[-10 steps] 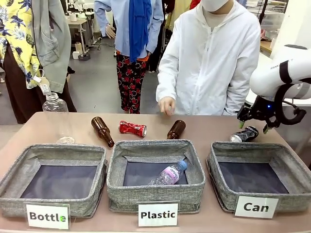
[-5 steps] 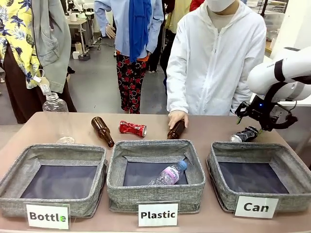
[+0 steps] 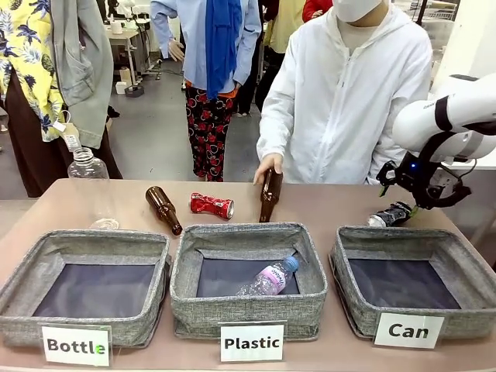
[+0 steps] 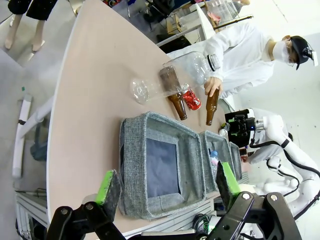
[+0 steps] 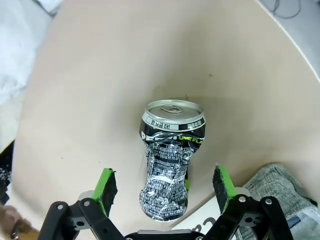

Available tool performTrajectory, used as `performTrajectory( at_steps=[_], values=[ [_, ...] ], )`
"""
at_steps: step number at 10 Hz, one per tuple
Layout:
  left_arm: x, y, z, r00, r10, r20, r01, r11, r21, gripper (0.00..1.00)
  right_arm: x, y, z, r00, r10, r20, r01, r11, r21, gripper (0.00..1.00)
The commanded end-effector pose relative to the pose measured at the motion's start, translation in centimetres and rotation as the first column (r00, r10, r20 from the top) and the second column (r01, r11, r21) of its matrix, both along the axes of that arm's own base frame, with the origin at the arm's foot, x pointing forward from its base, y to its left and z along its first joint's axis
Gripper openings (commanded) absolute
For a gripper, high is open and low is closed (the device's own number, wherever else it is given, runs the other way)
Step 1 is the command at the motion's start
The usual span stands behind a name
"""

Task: Sort the can waste into the basket.
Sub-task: Pick up the can waste from the table and place it in the right Fabric basket.

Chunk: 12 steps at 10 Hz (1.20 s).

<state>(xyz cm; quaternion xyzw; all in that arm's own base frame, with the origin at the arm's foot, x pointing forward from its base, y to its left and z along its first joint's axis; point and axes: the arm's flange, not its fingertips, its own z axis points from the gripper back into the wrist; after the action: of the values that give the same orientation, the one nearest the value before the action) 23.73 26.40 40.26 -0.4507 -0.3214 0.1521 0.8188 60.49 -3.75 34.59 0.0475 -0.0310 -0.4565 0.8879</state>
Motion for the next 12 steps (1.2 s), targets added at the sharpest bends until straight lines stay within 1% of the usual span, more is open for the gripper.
performTrajectory(
  at_steps=[1,3,4,5,8,9,10,11,12],
  values=[
    [0.1,0.0,0.0,1.0,-0.002,0.031,0.002,1.0,0.001,1.0,0.2,0.3,-0.8,0.997,0.072,-0.01,-0.073,0.996,-0.045,1.0],
    [0.1,0.0,0.0,1.0,-0.002,0.031,0.002,1.0,0.001,1.0,1.0,0.3,-2.3,0.997,0.075,-0.007,-0.076,0.995,-0.063,1.0],
    [0.1,0.0,0.0,1.0,-0.002,0.031,0.002,1.0,0.001,1.0,1.2,0.5,-3.0,0.996,0.087,-0.015,-0.088,0.994,-0.063,1.0],
    [0.1,0.0,0.0,1.0,-0.002,0.031,0.002,1.0,0.001,1.0,1.4,0.6,-3.7,0.996,0.083,-0.023,-0.084,0.992,-0.089,1.0],
    [0.1,0.0,0.0,1.0,-0.002,0.031,0.002,1.0,0.001,1.0,1.7,0.6,-4.5,0.996,0.09,-0.028,-0.092,0.992,-0.085,1.0],
    [0.0,0.0,0.0,1.0,0.0,0.0,0.0,1.0,0.0,1.0,1.7,0.6,-4.5,0.995,0.091,-0.03,-0.094,0.992,-0.09,1.0],
    [-1.5,1.0,1.7,1.0,-0.019,0.003,0.019,0.998,-0.053,1.0,1.7,0.4,-4.6,0.995,0.088,-0.037,-0.091,0.992,-0.085,1.0],
    [-3.9,3.4,3.9,0.997,-0.077,0.02,0.079,0.988,-0.131,1.0,1.8,0.2,-4.8,0.996,0.082,-0.038,-0.085,0.993,-0.077,1.0],
    [-5.8,5.9,5.1,0.995,-0.069,0.07,0.081,0.977,-0.195,1.0,1.8,0.1,-4.8,0.996,0.082,-0.04,-0.084,0.994,-0.074,1.0]
  ],
)
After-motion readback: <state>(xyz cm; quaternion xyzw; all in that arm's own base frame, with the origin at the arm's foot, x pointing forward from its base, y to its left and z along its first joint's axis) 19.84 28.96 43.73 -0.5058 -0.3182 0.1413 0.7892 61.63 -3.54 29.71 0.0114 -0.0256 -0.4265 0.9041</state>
